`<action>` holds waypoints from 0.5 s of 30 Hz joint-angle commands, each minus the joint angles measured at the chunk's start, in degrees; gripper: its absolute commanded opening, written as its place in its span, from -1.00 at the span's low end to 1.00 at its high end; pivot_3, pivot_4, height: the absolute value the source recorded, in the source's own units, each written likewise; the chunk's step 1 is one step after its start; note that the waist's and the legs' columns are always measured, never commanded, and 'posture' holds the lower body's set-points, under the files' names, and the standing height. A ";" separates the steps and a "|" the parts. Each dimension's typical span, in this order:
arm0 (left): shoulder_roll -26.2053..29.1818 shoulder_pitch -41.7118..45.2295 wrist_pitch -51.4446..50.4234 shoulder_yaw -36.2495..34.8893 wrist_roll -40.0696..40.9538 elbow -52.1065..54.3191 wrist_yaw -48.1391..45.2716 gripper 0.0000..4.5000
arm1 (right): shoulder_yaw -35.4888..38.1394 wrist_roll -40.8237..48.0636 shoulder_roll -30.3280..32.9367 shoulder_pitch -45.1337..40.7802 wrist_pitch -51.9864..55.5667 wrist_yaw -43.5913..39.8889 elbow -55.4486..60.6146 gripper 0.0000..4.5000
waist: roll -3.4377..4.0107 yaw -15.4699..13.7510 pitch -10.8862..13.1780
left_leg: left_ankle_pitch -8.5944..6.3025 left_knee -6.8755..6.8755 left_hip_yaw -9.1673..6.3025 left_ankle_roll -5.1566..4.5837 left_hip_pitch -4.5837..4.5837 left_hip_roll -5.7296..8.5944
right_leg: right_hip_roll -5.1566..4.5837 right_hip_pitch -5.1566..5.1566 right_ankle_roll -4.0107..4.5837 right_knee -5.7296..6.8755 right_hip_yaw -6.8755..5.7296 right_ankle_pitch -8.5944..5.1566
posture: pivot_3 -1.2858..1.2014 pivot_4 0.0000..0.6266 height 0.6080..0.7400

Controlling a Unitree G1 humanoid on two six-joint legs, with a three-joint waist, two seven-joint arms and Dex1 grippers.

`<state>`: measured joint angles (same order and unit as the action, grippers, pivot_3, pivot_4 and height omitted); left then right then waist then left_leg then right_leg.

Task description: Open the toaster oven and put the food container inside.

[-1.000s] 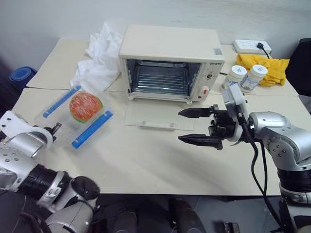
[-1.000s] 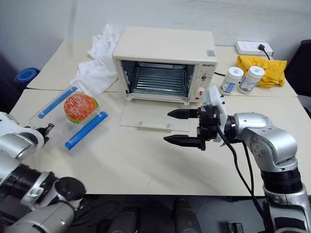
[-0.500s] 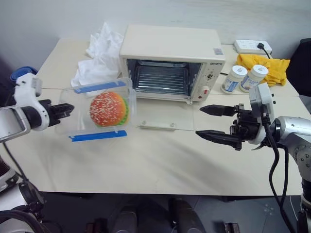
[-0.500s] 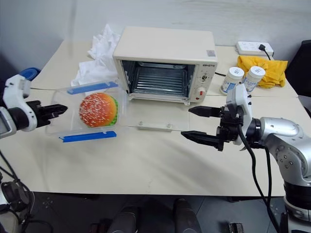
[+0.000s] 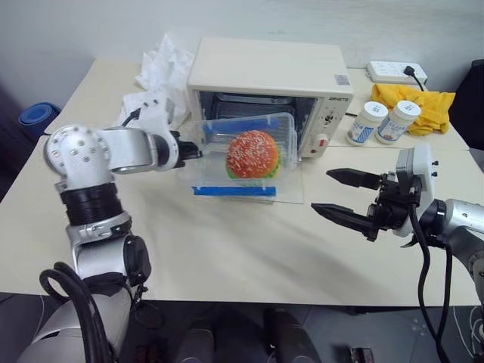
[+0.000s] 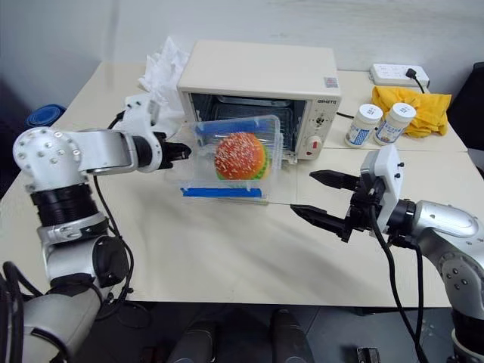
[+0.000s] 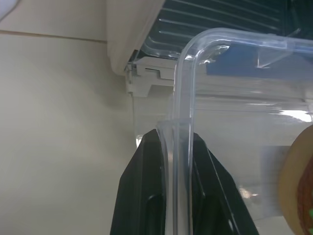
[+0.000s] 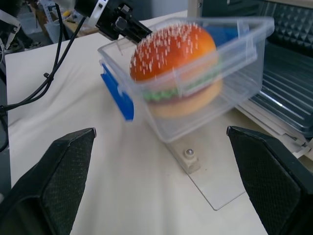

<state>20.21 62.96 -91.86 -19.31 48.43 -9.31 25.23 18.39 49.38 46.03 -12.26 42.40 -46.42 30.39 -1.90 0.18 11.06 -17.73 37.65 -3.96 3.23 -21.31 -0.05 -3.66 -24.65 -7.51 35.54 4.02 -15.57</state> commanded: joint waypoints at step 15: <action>-0.24 3.67 10.68 -2.40 -10.36 -3.59 -17.30 0.57 | 1.46 0.85 -1.13 2.35 -2.20 4.30 4.20 1.00 | 0.00 0.09 0.00 | 0.01 -0.05 -0.01 -0.02 0.01 -0.01 | -0.01 0.00 0.00 -0.02 0.00 0.00 | 0.03 -0.52 1.00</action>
<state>18.21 64.94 -81.65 -19.72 36.57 -16.39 11.07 18.40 48.73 44.92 -9.98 40.92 -42.35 32.69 -1.90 0.26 11.06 -17.71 37.60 -3.96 3.21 -21.30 -0.06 -3.66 -24.65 -7.51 35.53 4.02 -15.57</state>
